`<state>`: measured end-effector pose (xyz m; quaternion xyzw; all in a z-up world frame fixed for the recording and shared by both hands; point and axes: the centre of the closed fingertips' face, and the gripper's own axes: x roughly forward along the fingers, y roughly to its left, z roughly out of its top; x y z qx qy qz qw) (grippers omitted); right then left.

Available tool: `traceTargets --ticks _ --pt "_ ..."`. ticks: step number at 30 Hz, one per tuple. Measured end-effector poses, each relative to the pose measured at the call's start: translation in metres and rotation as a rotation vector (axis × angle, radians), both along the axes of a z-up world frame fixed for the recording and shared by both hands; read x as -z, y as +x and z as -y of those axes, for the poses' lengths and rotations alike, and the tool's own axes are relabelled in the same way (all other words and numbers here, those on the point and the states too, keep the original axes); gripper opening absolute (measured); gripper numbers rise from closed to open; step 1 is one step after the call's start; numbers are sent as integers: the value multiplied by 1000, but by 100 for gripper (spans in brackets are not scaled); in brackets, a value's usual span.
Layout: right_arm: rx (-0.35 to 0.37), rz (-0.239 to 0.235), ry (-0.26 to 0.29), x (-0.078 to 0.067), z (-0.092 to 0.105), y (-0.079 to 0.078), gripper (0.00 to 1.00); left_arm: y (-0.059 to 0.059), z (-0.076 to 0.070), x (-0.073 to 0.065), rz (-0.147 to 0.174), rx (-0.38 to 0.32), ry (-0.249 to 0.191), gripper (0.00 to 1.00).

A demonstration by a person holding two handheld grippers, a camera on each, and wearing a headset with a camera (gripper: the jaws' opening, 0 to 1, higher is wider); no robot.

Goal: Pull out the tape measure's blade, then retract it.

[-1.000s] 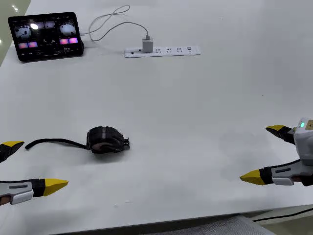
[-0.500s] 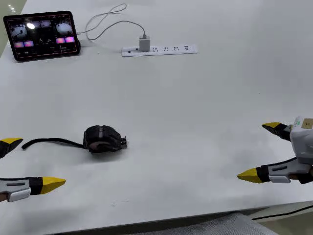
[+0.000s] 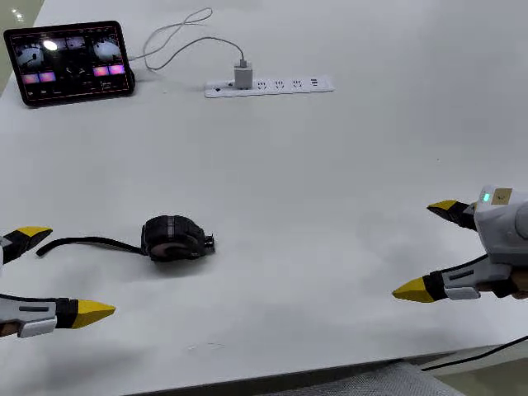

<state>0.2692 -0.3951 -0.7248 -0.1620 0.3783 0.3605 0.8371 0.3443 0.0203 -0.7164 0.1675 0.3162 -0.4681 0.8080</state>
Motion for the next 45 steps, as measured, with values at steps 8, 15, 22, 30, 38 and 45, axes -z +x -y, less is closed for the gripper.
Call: traceTargets --ticks 8,15,22,30,38,45 --pt "-63 -15 4 -1 -19 9 99 6 16 -5 7 56 1 98" --pt "-127 -17 11 0 -39 14 99 8 29 -8 15 126 9 99" --pt "-163 -5 -4 0 -55 25 99 16 41 -12 25 172 10 99" --pt "-229 19 17 -4 -84 36 99 24 53 -10 18 229 31 98" --pt "-316 27 11 -1 -108 47 99 27 66 -1 9 294 66 97" --pt "-346 36 14 -1 -126 55 99 25 76 4 0 354 103 95"
